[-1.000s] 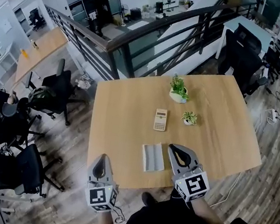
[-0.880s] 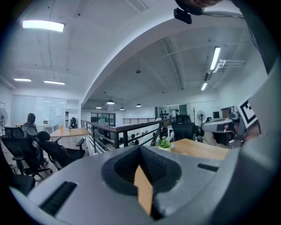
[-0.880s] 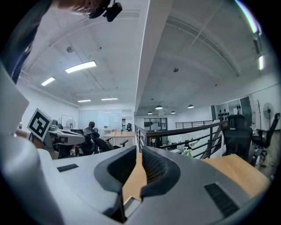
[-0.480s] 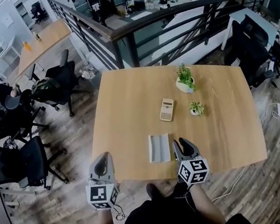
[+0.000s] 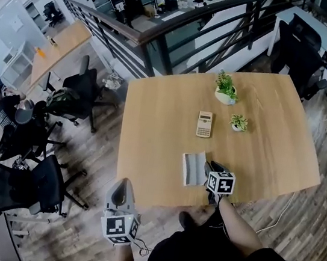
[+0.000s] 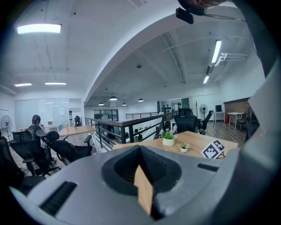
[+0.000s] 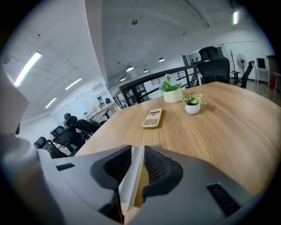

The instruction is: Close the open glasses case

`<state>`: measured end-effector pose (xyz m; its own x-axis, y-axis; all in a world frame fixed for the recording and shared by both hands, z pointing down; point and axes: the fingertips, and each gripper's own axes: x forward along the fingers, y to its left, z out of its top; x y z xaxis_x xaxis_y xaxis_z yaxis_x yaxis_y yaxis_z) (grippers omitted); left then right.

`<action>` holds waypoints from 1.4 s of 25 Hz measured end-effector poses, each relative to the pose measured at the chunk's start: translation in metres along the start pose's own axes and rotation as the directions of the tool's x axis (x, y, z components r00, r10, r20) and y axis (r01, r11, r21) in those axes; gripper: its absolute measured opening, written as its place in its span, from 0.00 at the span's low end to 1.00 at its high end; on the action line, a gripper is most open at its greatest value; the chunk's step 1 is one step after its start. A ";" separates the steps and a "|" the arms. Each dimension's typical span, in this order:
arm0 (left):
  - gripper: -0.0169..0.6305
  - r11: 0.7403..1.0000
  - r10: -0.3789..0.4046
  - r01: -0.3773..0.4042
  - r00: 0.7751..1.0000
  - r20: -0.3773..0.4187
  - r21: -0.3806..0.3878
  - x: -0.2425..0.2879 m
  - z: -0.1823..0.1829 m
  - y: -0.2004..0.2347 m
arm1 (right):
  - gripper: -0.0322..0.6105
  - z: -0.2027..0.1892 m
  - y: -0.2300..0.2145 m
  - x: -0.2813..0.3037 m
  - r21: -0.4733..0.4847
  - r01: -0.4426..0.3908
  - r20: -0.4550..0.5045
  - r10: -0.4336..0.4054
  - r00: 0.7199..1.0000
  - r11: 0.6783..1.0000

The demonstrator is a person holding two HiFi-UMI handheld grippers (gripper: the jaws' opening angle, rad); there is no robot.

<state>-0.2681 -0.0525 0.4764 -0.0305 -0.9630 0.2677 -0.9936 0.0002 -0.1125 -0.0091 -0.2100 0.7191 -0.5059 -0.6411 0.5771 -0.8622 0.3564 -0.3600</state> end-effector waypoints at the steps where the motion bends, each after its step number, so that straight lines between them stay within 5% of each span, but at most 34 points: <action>1: 0.03 1.000 0.003 -0.003 1.000 -0.001 -0.004 -0.002 0.000 0.000 | 0.21 -0.006 -0.003 0.004 0.004 0.008 -0.020 -0.008 1.000 1.000; 13: 0.03 1.000 0.018 -0.018 1.000 0.006 -0.002 -0.005 0.003 0.002 | 0.17 -0.033 -0.006 0.015 -0.021 0.005 -0.102 -0.007 0.995 1.000; 19: 0.03 1.000 0.030 -0.030 1.000 0.003 -0.005 -0.012 0.003 0.005 | 0.10 -0.032 -0.008 0.014 -0.102 0.028 -0.137 -0.042 0.990 0.994; 22: 0.03 0.999 0.039 -0.039 0.999 0.004 -0.008 -0.015 0.001 0.006 | 0.08 -0.023 -0.007 0.014 -0.260 0.025 -0.153 -0.067 0.986 0.965; 24: 0.03 0.999 0.045 -0.045 0.999 0.007 -0.010 -0.016 0.000 0.007 | 0.08 -0.015 0.000 0.015 -0.488 0.025 -0.153 -0.113 0.982 0.873; 25: 0.03 0.999 0.048 -0.048 0.999 0.009 -0.012 -0.016 -0.001 0.008 | 0.08 -0.012 0.005 0.015 -0.613 0.027 -0.141 -0.144 0.979 0.789; 28: 0.03 0.999 0.050 -0.050 0.999 0.010 -0.014 -0.015 -0.002 0.008 | 0.08 -0.009 0.026 0.016 -0.896 0.030 -0.070 -0.208 0.976 0.443; 31: 0.03 0.999 0.044 -0.044 0.999 0.010 -0.013 -0.013 -0.004 0.007 | 0.08 -0.022 0.048 0.016 -0.991 0.028 -0.002 -0.222 0.975 0.133; 33: 0.03 0.999 0.041 -0.040 0.999 0.013 -0.014 -0.013 -0.004 0.006 | 0.08 -0.038 0.057 0.014 -1.000 0.014 0.014 -0.224 0.974 0.002; 35: 0.03 0.999 0.040 -0.040 0.999 0.015 -0.014 -0.014 -0.003 0.006 | 0.08 -0.053 0.064 0.011 -0.998 -0.001 0.013 -0.221 0.975 -0.063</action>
<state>-0.2741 -0.0383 0.4754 -0.0685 -0.9661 0.2491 -0.9931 0.0422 -0.1094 -0.0708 -0.1586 0.7410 -0.3029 -0.7130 0.6323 0.0300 0.6560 0.7541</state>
